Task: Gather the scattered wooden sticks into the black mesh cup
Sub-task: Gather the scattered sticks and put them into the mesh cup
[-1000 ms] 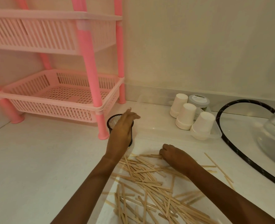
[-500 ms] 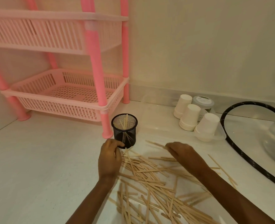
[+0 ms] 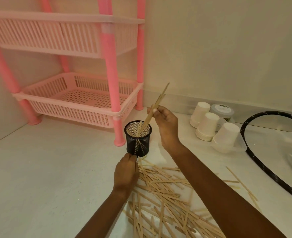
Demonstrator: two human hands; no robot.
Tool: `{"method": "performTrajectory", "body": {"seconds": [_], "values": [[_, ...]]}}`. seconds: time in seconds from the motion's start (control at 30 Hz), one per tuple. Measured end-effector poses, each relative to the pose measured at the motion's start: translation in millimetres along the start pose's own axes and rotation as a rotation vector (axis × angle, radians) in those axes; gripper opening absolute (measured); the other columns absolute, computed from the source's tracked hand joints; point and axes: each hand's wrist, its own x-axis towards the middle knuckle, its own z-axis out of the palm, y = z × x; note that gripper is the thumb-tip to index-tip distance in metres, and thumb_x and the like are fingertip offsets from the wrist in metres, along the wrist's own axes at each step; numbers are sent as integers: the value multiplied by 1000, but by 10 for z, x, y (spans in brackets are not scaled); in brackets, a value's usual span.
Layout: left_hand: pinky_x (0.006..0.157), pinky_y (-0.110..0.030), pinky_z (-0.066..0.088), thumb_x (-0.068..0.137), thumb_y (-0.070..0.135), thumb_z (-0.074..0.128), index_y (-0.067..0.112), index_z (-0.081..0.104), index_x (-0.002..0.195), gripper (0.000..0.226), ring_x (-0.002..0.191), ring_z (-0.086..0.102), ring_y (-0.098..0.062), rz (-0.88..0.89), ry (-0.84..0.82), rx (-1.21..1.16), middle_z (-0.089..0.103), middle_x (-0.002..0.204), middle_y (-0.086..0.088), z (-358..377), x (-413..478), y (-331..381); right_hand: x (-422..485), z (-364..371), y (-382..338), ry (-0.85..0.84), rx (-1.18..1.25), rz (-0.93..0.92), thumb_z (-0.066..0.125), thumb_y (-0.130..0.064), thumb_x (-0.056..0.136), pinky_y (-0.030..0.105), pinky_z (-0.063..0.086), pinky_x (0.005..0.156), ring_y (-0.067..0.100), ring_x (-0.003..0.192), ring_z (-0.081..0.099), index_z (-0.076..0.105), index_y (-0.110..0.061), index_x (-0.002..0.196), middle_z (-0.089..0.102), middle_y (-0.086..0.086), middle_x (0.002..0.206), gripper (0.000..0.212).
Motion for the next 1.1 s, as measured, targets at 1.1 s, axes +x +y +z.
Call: {"method": "performTrajectory", "body": {"seconds": [1.1], "values": [[95, -34, 40, 82, 34, 64, 14, 28, 141, 72, 125, 36, -24, 366, -606, 182, 37, 140, -9, 67, 210, 337, -818, -1532, 294, -609, -1473, 178, 55, -27, 89, 25, 38, 98, 16, 121, 45, 34, -15, 137, 43, 4, 135, 54]]}}
